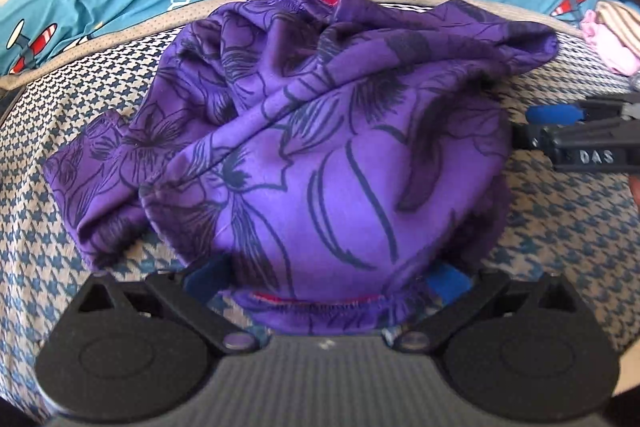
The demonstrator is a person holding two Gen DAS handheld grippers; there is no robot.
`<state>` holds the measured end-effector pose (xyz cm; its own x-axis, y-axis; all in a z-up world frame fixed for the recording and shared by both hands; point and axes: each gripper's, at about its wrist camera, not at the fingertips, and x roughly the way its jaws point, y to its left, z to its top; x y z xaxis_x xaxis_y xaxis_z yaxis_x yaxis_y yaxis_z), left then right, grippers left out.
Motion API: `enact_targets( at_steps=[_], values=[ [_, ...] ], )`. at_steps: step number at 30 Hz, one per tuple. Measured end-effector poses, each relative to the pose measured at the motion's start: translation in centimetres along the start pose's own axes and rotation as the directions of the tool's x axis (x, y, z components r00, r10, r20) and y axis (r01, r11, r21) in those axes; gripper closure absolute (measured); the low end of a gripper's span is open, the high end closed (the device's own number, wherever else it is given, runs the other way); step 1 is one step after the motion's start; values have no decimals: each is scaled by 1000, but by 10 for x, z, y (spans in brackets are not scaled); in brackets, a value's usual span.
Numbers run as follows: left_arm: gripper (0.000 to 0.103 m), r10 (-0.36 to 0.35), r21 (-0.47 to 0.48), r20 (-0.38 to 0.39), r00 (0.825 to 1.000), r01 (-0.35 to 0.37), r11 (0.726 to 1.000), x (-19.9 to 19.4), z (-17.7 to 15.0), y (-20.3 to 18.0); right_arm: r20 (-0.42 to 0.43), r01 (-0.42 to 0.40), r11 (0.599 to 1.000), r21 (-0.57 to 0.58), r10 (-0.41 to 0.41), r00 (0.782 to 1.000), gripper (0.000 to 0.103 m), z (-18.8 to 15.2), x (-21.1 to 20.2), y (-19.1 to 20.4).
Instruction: Fold clothes
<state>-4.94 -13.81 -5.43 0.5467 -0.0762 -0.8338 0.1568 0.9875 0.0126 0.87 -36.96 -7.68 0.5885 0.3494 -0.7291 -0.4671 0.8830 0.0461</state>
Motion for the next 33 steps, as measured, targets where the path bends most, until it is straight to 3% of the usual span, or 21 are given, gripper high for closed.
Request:
enact_targets(
  at_steps=[6,13,20,26,33],
  values=[
    [0,126,-32,37,991,-125,992,22,31,3,22,-5,993,-117,8,1000,46,-5,14,14],
    [0,207,-84,64,976,-201,976,44,79,20,85,-12,986,-166,26,996,39,-8,26,20],
    [0,246,-85,81,966,-239,967,62,119,22,140,-20,986,-165,44,989,22,-6,43,25],
    [0,202,-91,32,979,-198,976,66,113,27,121,-26,984,-174,48,991,0,0,53,24],
    [0,173,3,61,983,-174,985,29,85,12,123,-17,983,-184,40,992,0,2,56,24]
  ],
)
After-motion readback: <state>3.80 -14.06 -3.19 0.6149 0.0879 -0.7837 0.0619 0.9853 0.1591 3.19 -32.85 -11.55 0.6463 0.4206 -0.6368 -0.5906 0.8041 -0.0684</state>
